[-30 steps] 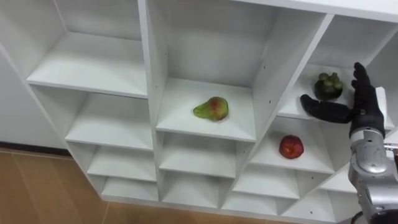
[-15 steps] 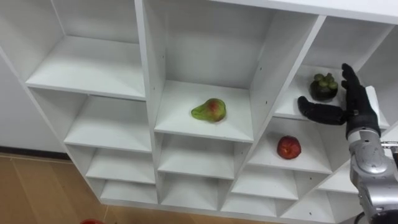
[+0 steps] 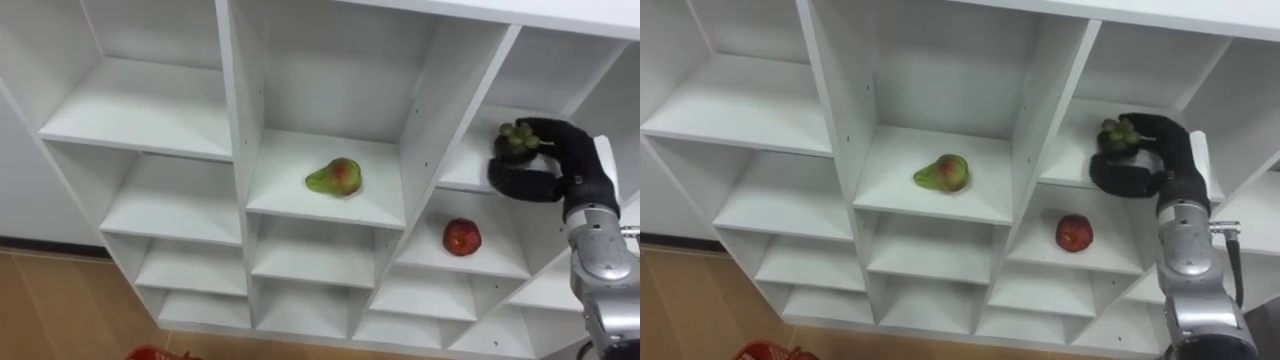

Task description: Collect fruits from the closet

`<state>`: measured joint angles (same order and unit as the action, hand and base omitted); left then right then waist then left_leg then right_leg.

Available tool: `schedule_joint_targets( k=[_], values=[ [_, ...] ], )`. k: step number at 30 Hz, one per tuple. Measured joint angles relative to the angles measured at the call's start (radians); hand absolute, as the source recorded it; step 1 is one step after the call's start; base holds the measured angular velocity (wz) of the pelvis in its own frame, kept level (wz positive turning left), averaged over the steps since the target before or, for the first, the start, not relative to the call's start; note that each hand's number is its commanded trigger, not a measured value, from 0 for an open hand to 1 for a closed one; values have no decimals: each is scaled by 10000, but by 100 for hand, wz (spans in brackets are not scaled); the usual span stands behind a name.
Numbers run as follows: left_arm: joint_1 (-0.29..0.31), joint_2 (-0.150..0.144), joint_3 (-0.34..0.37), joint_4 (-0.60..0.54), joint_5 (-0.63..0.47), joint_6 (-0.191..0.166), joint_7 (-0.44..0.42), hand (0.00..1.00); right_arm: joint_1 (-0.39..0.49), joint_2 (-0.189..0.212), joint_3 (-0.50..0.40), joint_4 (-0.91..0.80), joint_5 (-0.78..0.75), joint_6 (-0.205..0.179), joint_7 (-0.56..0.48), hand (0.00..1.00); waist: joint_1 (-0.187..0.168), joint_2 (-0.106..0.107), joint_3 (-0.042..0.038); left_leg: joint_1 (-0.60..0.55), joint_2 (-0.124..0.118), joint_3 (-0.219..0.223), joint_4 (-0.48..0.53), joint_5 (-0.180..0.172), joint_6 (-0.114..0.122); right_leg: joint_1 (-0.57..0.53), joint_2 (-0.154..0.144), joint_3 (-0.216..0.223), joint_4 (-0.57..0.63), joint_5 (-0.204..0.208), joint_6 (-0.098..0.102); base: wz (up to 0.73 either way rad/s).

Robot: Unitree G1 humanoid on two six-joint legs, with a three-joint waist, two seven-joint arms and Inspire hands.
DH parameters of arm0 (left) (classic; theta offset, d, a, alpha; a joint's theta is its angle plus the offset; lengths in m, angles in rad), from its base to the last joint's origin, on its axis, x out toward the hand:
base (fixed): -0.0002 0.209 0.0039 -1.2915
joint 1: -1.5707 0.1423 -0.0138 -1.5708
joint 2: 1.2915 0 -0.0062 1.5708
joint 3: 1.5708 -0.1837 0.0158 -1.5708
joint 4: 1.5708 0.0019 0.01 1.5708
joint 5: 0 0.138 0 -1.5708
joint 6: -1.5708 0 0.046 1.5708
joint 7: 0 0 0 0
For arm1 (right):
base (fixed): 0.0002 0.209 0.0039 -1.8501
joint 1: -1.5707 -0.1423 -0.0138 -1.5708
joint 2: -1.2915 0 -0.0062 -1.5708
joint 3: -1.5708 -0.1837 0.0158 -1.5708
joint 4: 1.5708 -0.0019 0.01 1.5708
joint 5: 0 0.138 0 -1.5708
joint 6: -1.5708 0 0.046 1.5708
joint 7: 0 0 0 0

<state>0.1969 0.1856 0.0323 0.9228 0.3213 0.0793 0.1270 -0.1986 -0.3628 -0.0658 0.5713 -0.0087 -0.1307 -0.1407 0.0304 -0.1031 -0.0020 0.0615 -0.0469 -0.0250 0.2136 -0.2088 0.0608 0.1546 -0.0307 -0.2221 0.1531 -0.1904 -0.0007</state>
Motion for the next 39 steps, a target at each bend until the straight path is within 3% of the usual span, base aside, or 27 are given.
schedule_joint_targets(
  k=[16,31,39],
  values=[
    [-82,-1,-25,240,-15,-103,53,100,9,-41,-361,26,38,-98,-273,100,36,-2,-2,65,17,2,-84,1,-3,2,17,1,-25,0,0,0],
    [-93,0,-56,199,-197,-171,181,100,69,256,-337,-344,200,-87,-199,100,22,-7,-13,-53,31,105,-193,0,-1,-232,23,200,-16,0,0,-2],
    [-121,-4,-97,209,-559,-275,238,100,1304,664,111,-2377,222,5,-69,100,42,69,-38,-48,51,337,-178,0,-1,-382,26,452,-17,0,0,-9]
  ],
)
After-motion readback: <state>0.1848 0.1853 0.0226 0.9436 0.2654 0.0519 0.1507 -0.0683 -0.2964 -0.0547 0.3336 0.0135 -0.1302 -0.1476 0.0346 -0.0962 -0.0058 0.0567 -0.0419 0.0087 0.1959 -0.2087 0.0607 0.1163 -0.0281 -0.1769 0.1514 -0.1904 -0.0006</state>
